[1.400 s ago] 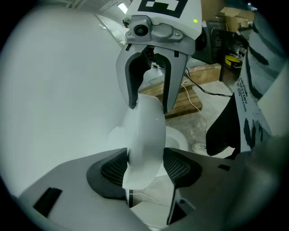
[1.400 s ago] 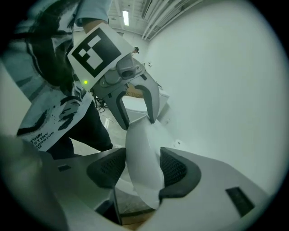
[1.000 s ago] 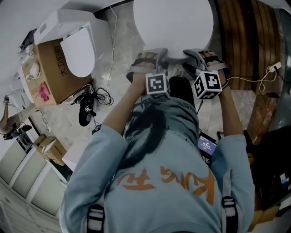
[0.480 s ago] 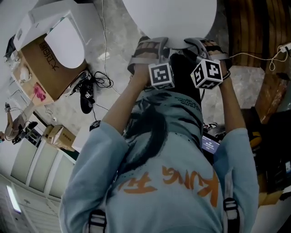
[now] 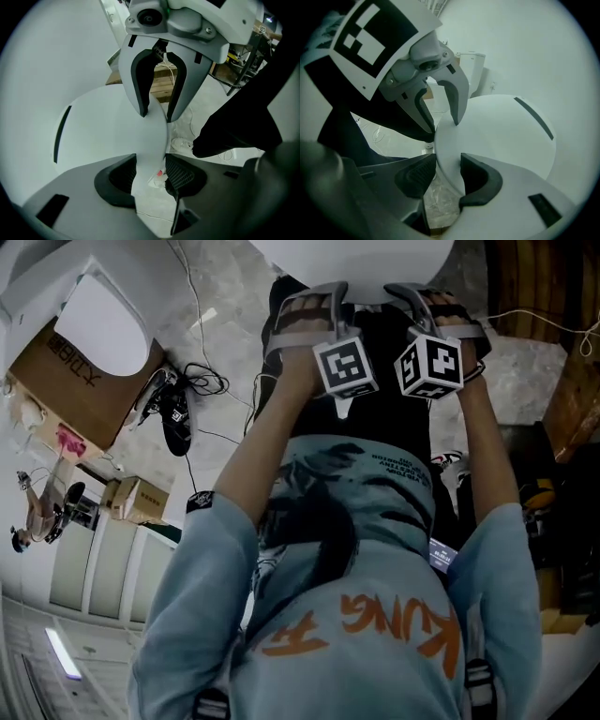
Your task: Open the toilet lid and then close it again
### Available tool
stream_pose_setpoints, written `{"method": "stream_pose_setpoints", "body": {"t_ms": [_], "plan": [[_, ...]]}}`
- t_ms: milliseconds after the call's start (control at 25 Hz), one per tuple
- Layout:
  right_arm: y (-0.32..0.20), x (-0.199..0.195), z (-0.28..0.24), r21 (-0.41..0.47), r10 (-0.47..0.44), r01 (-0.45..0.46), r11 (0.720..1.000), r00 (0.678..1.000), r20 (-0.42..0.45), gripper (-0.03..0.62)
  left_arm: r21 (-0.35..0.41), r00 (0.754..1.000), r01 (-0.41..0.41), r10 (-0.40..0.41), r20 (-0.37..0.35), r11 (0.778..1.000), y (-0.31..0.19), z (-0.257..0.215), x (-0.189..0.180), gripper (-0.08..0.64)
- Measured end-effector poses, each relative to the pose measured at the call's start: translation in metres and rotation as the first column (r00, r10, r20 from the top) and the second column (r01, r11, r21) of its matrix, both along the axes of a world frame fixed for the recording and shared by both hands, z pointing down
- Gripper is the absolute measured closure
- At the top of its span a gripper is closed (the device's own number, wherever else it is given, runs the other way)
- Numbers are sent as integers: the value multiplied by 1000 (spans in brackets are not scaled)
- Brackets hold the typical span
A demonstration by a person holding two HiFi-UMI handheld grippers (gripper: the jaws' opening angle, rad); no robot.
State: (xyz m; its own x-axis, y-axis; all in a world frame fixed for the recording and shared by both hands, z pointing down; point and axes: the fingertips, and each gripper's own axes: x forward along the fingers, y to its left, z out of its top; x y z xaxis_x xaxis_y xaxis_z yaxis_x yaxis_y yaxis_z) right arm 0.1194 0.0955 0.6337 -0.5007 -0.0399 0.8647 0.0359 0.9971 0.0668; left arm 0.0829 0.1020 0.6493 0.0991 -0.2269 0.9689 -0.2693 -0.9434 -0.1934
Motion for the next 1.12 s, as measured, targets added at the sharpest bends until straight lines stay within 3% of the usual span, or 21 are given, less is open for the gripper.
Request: {"method": "stream_pose_setpoints", "body": {"t_ms": [320,520,760,840,880,960,1120], "plan": [[-6,-3,56,-64,93,-95,993,995,-37,438,-25,1000,18,-18,-13,1000,-3,53,-1,354],[-14,-5,75,-54,114,-118,991,990,-78,485,-65,994,92,-96,-52,994,-4,67,2,359],[-27,-13,83,-77,172,-177,981,983,-68,527,-54,997,74,-76,-28,996,-7,80,-12,361],[-35,-13,80,-91,224,-231,969,971,-80,554,-41,991,121,-123,-43,992,-15,75,-15,419],[-34,-12,76,-107,243,-252,962,966,-88,568,-36,983,172,-174,-66,984,-18,68,-16,517],[-28,-12,59,-163,282,-291,943,956,-77,578,-57,949,289,-293,-112,956,-21,47,-19,531],[-29,-24,13,-246,392,-378,892,920,8,578,-101,829,524,-534,-168,845,-34,8,-46,534]]}}
